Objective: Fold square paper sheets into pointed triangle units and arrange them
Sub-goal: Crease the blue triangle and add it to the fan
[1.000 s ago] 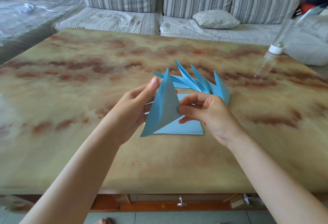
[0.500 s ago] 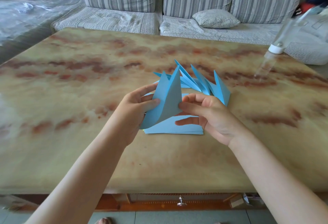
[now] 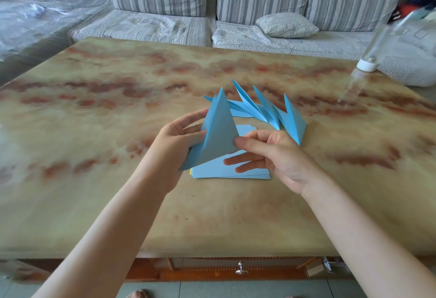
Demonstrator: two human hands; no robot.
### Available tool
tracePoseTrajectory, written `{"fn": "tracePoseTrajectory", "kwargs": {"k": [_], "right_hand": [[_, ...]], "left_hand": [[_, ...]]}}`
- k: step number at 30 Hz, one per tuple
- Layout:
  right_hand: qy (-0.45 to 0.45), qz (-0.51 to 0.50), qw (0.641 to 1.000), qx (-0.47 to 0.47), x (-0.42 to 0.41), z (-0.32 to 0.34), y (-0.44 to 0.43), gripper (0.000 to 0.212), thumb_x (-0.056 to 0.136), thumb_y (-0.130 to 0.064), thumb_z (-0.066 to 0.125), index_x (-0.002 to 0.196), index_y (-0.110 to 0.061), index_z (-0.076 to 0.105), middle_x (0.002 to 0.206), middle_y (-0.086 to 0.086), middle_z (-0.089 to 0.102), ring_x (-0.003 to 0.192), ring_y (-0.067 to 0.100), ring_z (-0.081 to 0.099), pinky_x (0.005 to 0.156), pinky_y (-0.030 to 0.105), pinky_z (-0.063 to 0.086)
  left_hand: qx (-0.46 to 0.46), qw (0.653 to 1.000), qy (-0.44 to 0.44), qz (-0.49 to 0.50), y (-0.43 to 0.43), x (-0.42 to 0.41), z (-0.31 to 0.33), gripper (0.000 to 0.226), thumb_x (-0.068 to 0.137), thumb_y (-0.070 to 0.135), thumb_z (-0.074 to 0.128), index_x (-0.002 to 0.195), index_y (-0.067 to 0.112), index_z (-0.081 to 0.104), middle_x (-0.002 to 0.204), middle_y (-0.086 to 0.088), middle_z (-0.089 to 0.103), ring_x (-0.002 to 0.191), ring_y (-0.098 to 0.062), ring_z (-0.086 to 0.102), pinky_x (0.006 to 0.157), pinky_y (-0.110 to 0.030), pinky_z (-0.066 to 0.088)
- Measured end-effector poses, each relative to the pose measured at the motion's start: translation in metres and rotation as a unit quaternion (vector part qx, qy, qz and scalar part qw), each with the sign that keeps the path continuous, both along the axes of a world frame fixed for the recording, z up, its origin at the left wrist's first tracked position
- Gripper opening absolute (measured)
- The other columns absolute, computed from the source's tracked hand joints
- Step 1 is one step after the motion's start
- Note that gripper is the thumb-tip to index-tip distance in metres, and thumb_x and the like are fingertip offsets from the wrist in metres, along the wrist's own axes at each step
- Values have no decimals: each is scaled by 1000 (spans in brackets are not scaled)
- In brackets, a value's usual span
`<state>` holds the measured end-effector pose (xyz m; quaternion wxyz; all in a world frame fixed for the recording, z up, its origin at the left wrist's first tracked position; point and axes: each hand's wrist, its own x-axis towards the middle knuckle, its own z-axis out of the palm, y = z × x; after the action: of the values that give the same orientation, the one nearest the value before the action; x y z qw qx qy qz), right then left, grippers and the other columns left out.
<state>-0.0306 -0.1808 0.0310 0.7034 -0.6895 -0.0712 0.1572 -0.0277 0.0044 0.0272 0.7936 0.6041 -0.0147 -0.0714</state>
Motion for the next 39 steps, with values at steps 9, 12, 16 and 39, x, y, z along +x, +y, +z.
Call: {"fn": "tracePoseTrajectory", "kwargs": {"k": [9, 12, 16, 39], "right_hand": [[-24, -34, 999, 4, 1, 1, 2, 24, 71, -17, 72, 84, 4, 66, 78, 14, 73, 78, 29, 73, 69, 29, 59], [-19, -45, 999, 13, 1, -1, 3, 14, 80, -9, 70, 84, 4, 65, 81, 18, 73, 78, 30, 73, 72, 30, 59], [-22, -59, 998, 11, 1, 0, 3, 9, 83, -5, 68, 82, 3, 64, 82, 19, 73, 75, 29, 72, 71, 29, 58], [-74, -152, 986, -7, -2, -4, 14, 10, 83, -13, 71, 89, -5, 69, 73, 4, 72, 57, 15, 67, 62, 31, 58]], "left_hand": [[2, 1000, -10, 14, -4, -3, 1, 40, 92, -7, 48, 107, 27, 64, 95, 4, 75, 69, -12, 68, 61, -18, 52], [-9, 1000, -2, 19, -5, -5, 3, 36, 93, -3, 48, 114, 22, 63, 97, 0, 74, 73, -14, 68, 63, -19, 52], [-13, 999, 15, 31, -7, -5, 6, 19, 95, 27, 53, 106, 23, 68, 95, -4, 73, 78, -19, 67, 70, -29, 52], [7, 995, -32, 92, -21, -8, -3, 24, 86, 15, 67, 110, 17, 67, 96, -1, 75, 86, -14, 69, 81, -28, 52]]}}
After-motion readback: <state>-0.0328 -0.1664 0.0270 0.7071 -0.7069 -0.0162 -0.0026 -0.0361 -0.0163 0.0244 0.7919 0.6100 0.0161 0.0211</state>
